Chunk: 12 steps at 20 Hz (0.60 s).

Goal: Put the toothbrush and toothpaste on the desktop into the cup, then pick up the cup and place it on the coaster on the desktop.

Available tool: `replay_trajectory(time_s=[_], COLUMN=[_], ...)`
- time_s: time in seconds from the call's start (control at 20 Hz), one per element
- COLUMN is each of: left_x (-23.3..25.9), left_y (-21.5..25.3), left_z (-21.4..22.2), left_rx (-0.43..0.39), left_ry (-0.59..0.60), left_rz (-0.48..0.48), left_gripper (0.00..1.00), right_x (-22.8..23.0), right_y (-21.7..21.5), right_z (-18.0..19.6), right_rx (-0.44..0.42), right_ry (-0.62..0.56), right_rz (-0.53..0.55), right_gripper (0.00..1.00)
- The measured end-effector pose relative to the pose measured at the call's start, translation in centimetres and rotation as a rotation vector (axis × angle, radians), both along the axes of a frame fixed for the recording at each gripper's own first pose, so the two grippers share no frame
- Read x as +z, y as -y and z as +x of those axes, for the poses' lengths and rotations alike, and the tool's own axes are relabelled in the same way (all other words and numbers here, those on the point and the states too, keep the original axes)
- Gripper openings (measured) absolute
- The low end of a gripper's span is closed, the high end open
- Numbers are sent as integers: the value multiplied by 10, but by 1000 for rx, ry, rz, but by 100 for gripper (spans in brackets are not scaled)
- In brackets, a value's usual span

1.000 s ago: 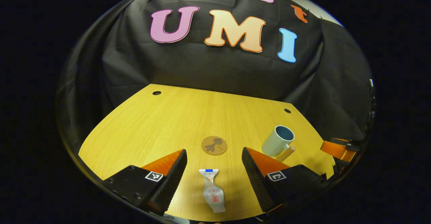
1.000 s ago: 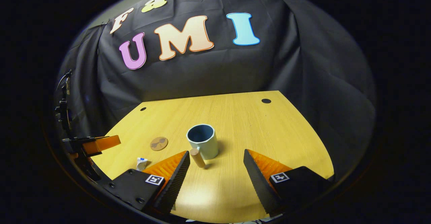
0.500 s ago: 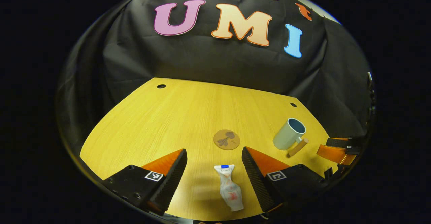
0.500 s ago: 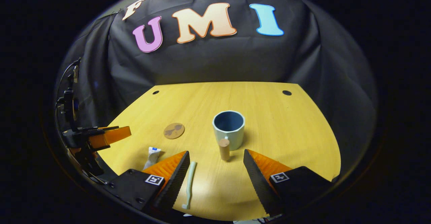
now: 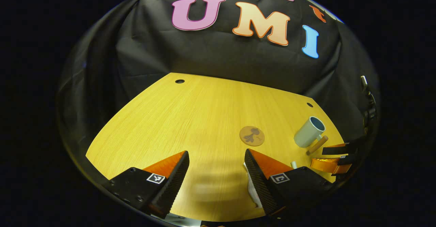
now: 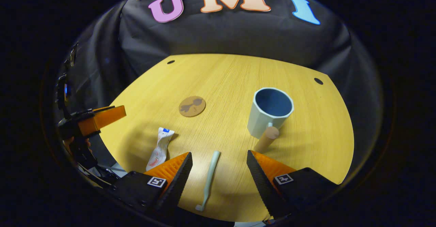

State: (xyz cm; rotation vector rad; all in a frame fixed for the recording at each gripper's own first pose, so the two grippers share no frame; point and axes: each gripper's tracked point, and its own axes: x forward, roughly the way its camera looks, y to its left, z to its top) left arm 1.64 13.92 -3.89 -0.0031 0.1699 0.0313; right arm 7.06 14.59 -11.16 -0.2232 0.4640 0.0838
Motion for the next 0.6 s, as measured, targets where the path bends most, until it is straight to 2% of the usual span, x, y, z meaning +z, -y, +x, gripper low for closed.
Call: replay_trajectory(time_s=[0.05,0.1,0.25,0.3,0.35,0.4,0.45,0.6], left_x=[-1,-3,-6,-7,-8,-10,-12,-14], left_y=[-5,-11,-26,-29,-34,-35,-37,-49], left_z=[0,-1,0,1,1,3,4,11], left_rx=[9,17,38,41,45,50,55,66], left_ry=[-5,-9,-12,-17,-21,-26,-28,-36], left_rz=[-2,-4,-12,-20,-27,-31,-33,-39], left_gripper=[95,95,95,95,95,95,95,96], right_x=[-8,-15,-39,-46,-50,-54,-57,-64], right_y=[-1,-3,-8,-9,-9,-9,-7,-4], right_z=[3,7,11,12,13,14,14,20], right_rx=[-5,-12,-16,-23,-33,-44,-58,-101], right_ry=[-34,-72,-210,-250,-276,-302,-326,-377], right_rz=[-10,-18,-41,-49,-60,-67,-73,-69], right_gripper=[94,99,99,94,99,94,99,99])
